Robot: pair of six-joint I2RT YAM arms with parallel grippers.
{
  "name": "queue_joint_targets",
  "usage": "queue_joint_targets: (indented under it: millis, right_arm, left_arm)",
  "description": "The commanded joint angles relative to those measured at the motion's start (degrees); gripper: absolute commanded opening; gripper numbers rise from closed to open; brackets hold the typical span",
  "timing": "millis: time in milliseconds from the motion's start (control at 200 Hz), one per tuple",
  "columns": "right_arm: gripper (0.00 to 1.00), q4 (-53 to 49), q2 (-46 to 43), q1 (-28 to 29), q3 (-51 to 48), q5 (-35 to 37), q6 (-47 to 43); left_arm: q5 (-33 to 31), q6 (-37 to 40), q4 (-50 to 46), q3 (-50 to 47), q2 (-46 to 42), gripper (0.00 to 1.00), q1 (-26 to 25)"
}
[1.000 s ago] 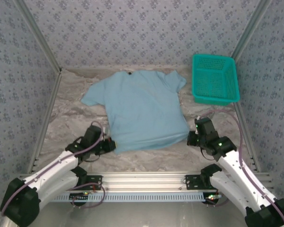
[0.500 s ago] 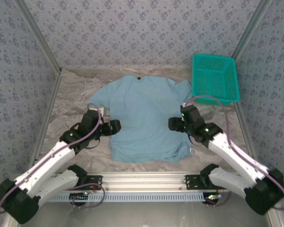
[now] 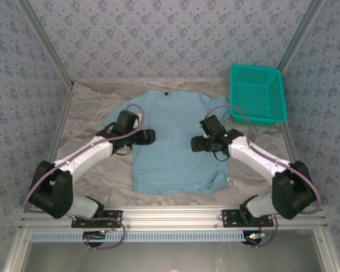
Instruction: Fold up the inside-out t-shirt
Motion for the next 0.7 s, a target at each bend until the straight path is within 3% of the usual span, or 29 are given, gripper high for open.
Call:
queue_joint_targets:
  millis: [0, 120, 300, 480, 695]
  right_arm:
    - [0.78, -8.8, -6.1, -1.9, -2.9, -4.0, 0.9]
    - [0.78, -5.7, -10.4, -9.0, -5.4, -10.1, 1.0]
    - [0.78, -6.2, -10.8, -14.2, -3.9, -12.8, -1.6]
    - [0.78, -5.9, -11.7, -15.3, -4.7, -14.1, -2.2]
    - [0.78, -4.8, -13.6, -15.4, -7.3, -15.4, -1.6]
  left_arm:
    - [7.4, 16.0, 1.8, -4.8, -6.0, 0.77, -12.6]
    - [6.2, 25.9, 6.1, -8.8, -7.0, 0.76, -25.5]
    - [2.4, 36.4, 7.8, -6.8, 1.5, 0.67, -35.5]
    - [-0.9, 39.3, 8.6, -1.2, 12.8, 0.51, -36.8]
    - [-4.8, 40.3, 11.5, 1.3, 17.7, 0.34, -36.8]
